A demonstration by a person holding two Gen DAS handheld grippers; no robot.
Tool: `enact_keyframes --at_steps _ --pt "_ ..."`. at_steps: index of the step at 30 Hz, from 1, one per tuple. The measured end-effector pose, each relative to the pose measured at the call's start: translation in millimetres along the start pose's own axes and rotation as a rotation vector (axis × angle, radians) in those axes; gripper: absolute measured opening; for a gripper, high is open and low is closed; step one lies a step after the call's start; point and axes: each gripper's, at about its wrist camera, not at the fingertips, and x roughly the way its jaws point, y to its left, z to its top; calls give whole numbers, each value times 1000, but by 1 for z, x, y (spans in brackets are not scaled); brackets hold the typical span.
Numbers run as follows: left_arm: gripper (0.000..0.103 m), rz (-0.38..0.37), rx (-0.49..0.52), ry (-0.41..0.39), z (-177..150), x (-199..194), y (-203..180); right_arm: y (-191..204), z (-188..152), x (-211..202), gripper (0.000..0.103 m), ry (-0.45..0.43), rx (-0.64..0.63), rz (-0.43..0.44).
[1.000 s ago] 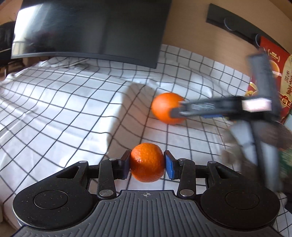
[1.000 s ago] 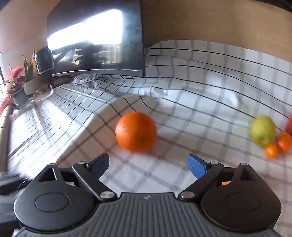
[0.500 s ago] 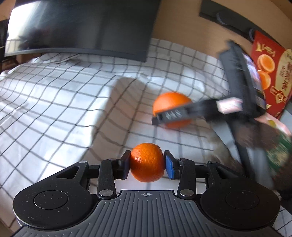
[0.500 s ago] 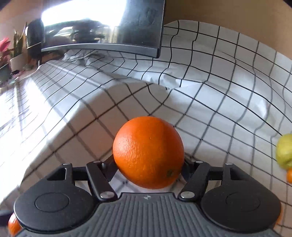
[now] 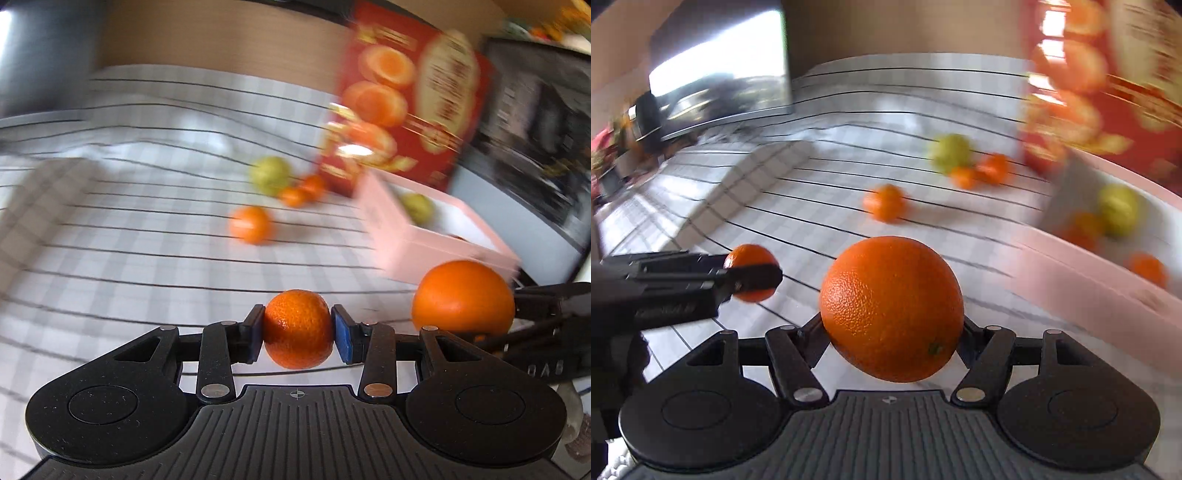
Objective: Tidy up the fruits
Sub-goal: 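Carry the mandarin and large orange over the pink box and release them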
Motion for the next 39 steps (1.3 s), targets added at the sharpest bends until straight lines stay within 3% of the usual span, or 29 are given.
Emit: enact_keyframes --at_steps 6,12,14,18,26,32,39 --pt "44 -102 95 43 -8 33 -52 -45 -45 -26 68 22 59 -66" --pt "44 -103 144 49 -9 45 -71 -51 -71 -41 71 -26 10 -83" --pt "44 -105 141 53 -7 46 -70 -45 -77 -47 78 -61 -36 -128" --pt "43 -120 121 97 -7 52 -67 -45 -80 -57 83 -108 -74 -172" --pt "45 -135 148 106 -5 54 -69 -67 -77 -62 86 -139 17 -144" --pt "47 -205 110 125 -1 59 -63 -65 -77 -46 86 -99 39 -139" --pt "46 -153 142 125 -3 58 -73 -59 -74 -40 79 -120 12 -153"
